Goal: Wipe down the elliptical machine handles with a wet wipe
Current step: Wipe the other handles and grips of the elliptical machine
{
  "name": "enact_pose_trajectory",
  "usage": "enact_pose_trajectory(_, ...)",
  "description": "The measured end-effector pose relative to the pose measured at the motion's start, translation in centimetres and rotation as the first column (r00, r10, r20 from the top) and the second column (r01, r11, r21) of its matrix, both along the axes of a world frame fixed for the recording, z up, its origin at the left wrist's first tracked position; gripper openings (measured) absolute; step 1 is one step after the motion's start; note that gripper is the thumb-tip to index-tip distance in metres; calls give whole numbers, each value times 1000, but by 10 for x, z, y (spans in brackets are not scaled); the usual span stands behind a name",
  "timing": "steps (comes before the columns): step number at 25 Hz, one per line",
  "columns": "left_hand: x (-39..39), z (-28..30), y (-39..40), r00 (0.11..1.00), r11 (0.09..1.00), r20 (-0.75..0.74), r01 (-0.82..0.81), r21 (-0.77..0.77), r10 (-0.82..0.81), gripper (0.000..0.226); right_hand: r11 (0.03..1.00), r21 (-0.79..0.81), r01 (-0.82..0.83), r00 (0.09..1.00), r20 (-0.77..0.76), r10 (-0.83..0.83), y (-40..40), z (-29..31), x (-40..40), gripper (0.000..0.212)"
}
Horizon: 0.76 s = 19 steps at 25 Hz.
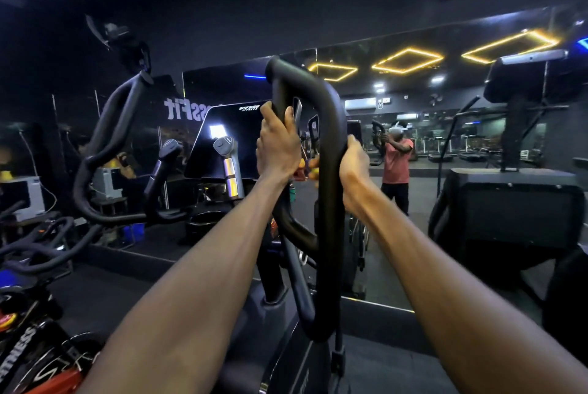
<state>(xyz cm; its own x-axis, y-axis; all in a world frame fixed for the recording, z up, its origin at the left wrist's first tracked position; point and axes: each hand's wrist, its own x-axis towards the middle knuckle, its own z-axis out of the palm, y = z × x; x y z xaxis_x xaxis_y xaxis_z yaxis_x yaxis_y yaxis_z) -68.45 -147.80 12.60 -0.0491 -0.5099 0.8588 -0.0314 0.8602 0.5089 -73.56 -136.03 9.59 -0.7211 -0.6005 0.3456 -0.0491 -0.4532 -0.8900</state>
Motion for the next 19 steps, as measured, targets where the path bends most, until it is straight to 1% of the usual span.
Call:
enact_pose_trajectory(2, 3, -3, -1, 998, 998, -10, 66, 14, -66, 36, 996, 89, -1, 1000, -2, 1, 7, -31, 10, 60)
enact_pose_trajectory(3, 5, -2, -1, 996, 996, -13, 88, 30, -87, 35, 996, 91, 10, 999, 35, -13, 6, -32, 10, 56)
enact_pose_trajectory(5, 10, 3, 3, 994, 992, -20, 111, 68, -109, 34, 994, 11, 112, 990, 88, -113, -1, -13, 3, 48)
enact_pose_trajectory(7, 17, 2, 6, 983, 977, -37, 182, 114, -179, 32, 968, -37, 247, 966, 92, -243, -8, 3, 2, 42)
enact_pose_trajectory(8, 19, -2, 5, 967, 956, -50, 256, 142, -252, 32, 943, -22, 332, 943, 40, -331, -12, 0, 5, 42)
enact_pose_trajectory(9, 22, -9, 3, 938, 919, -61, 347, 188, -342, 34, 916, -4, 402, 915, -45, -402, -16, -10, 6, 45)
enact_pose_trajectory(10, 23, -17, 0, 897, 863, -73, 441, 247, -437, 37, 887, 14, 462, 881, -122, -457, -14, -20, 11, 46)
enact_pose_trajectory(11, 24, -25, -2, 843, 791, -92, 531, 305, -530, 41, 854, -14, 520, 837, -190, -513, -11, -25, 15, 43)
enact_pose_trajectory(12, 26, -31, -5, 783, 712, -118, 608, 351, -611, 45, 806, -74, 588, 769, -258, -585, -7, -23, 21, 39)
enact_pose_trajectory(13, 26, -36, -8, 731, 645, -143, 663, 379, -667, 49, 740, -168, 652, 673, -323, -666, -5, -14, 22, 36)
enact_pose_trajectory(14, 26, -37, -10, 696, 603, -161, 697, 388, -700, 51, 667, -282, 690, 560, -375, -739, -2, 2, 27, 35)
enact_pose_trajectory(15, 24, -36, -12, 678, 585, -171, 714, 384, -715, 53, 594, -408, 693, 440, -414, -797, -3, 20, 28, 33)
enact_pose_trajectory(16, 23, -34, -13, 672, 584, -170, 721, 372, -721, 55, 538, -523, 661, 314, -459, -831, -3, 37, 31, 32)
enact_pose_trajectory(17, 21, -32, -14, 677, 596, -162, 718, 361, -718, 57, 507, -608, 612, 204, -497, -843, -8, 51, 29, 33)
enact_pose_trajectory(18, 20, -30, -15, 689, 613, -152, 708, 352, -708, 60, 516, -645, 564, 128, -549, -826, -13, 61, 29, 34)
enact_pose_trajectory(19, 18, -29, -15, 702, 630, -143, 696, 345, -697, 62, 559, -638, 530, 80, -619, -782, -19, 70, 29, 36)
